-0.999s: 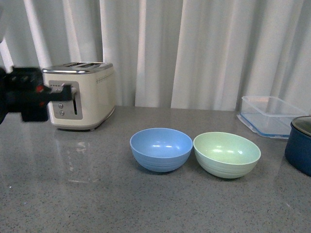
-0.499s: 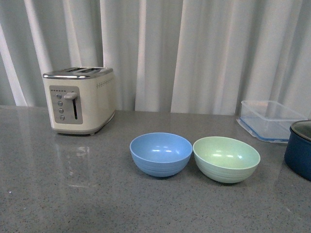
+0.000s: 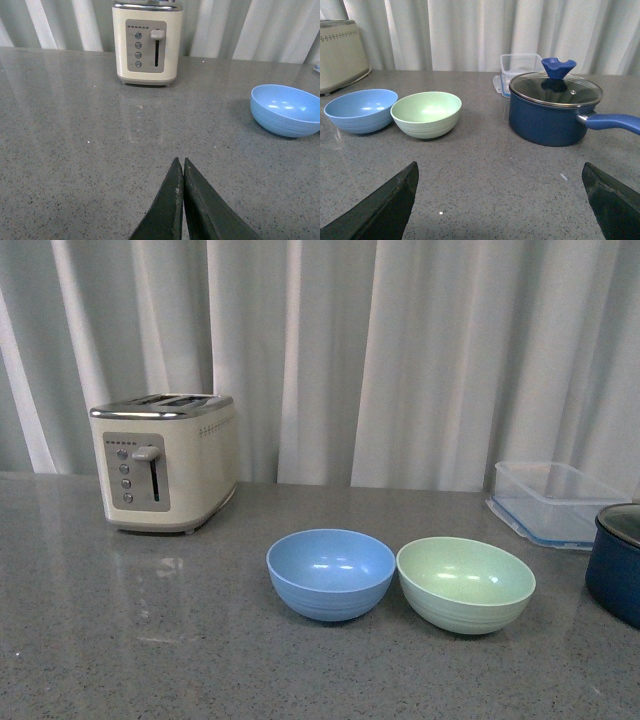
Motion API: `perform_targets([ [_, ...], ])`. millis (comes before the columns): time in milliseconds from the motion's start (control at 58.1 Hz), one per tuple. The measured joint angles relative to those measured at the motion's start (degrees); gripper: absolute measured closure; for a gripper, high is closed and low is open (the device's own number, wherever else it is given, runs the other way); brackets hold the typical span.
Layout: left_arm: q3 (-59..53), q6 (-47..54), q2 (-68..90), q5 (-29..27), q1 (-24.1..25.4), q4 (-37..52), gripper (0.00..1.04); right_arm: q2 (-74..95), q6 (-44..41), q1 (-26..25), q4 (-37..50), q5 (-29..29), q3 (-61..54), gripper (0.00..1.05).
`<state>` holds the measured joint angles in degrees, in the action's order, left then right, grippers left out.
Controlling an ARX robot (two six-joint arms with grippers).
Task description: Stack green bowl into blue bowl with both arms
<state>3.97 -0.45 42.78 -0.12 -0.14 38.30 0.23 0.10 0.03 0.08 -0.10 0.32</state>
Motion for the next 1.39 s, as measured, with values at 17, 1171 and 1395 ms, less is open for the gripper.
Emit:
perform_targets([
  [17, -0.2, 0.0, -0.7, 0.0, 0.0, -0.5, 1.01, 0.0, 0.0, 0.0, 0.0, 0.0, 0.0, 0.1],
  [1171, -2.8, 0.0, -32.7, 0.0, 0.0, -28.0, 1.01, 0.0, 0.0, 0.0, 0.0, 0.0, 0.0, 0.1],
  [1395, -2.8, 0.0, -42.5, 0.0, 0.0, -38.0, 1.01, 0.0, 0.0, 0.0, 0.0, 0.0, 0.0, 0.1],
])
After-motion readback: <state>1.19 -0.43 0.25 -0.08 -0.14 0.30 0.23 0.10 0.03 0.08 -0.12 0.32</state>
